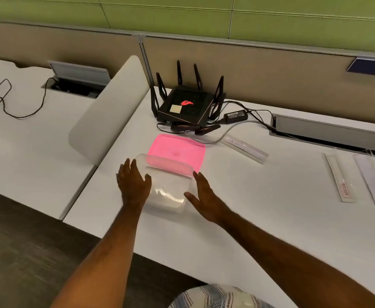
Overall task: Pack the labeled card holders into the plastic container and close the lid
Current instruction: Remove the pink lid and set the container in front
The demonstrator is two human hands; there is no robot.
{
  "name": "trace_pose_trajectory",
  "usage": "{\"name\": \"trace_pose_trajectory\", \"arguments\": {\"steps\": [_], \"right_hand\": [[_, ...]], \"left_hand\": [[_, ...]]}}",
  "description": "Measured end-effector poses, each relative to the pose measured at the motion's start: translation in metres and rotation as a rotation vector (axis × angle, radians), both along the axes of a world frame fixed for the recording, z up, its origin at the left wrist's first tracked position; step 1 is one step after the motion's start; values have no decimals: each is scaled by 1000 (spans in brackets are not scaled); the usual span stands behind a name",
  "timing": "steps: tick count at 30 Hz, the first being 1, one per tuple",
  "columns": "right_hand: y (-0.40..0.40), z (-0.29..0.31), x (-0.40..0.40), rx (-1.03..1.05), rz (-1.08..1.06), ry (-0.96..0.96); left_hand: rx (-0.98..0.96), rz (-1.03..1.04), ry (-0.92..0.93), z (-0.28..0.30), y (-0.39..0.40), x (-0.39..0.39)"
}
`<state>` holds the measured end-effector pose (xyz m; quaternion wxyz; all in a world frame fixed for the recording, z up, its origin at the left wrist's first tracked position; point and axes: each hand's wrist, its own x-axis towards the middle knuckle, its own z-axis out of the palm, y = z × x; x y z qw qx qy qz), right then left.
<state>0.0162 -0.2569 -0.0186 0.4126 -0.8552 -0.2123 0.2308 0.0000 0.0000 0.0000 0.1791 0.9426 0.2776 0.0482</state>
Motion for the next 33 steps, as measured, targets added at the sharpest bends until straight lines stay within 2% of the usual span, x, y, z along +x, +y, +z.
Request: {"name": "trace_pose_trajectory", "arguments": {"steps": [4,7,14,24,29,33], "right_hand": [[7,2,-2,15,-14,137],[10,2,-4,90,-54,207],[16,5,-10,98,-86,313],[15,9,-14,199,-150,333],[-4,15,-16,215,-221,283],[-30,22,-18,244,-267,240]], "left_hand": [[-98,103,54,1,14,-6],[-216,151,18,-2,19,-8],[-360,199,-51,-2,23,-7],[-405,273,-39,12,27,-12],[-380,289,-59,19,17,-15],[-448,277,-92,24,6,-13]]}}
